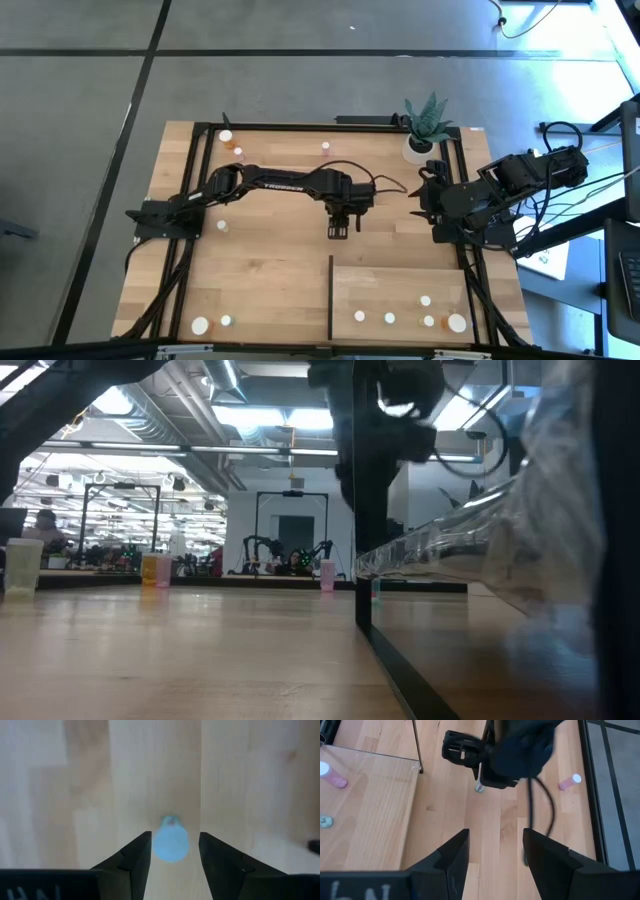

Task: Pick and place medicine bottles onto shelf by color
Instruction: Put the top green pill bottle on the shelf aligned with the other green pill bottle

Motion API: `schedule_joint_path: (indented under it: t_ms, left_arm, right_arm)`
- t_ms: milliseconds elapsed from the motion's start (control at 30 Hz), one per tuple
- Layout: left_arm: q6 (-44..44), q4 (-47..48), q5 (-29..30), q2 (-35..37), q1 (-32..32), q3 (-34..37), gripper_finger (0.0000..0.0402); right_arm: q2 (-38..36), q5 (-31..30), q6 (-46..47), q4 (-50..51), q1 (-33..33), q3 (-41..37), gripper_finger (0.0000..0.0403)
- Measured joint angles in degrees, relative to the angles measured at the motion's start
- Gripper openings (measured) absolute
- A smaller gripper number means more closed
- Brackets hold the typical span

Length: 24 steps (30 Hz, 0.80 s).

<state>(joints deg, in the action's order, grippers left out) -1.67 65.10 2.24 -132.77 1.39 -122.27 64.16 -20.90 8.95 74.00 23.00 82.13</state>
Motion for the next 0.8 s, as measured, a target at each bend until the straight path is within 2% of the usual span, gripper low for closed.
schedule_joint_path:
  t_ms: [400, 533, 700, 800]
  left_arm:
    - [-0.57, 7.64, 0.28, 0.11, -0.46, -12.66, 0.0158]
    - [-0.3, 9.21, 1.33, 2.24, -1.12, -11.29, 0.0158]
    - [1.72, 12.64, 6.54, 4.74, -2.54, -11.18, 0.0158]
    - [3.36, 14.42, 9.43, 6.86, -3.67, -11.14, 0.0158]
  right_arm:
    - [-0.01, 0.06, 4.95, -3.28, -0.01, 0.0, 0.0187]
    - [0.0, 1.66, 7.4, -4.06, -0.01, 0.0, 0.0187]
    - [0.11, 7.13, 7.68, -3.96, 0.03, 0.0, 0.0187]
    - [0.77, 7.96, 8.8, -3.93, 0.03, 0.0, 0.0187]
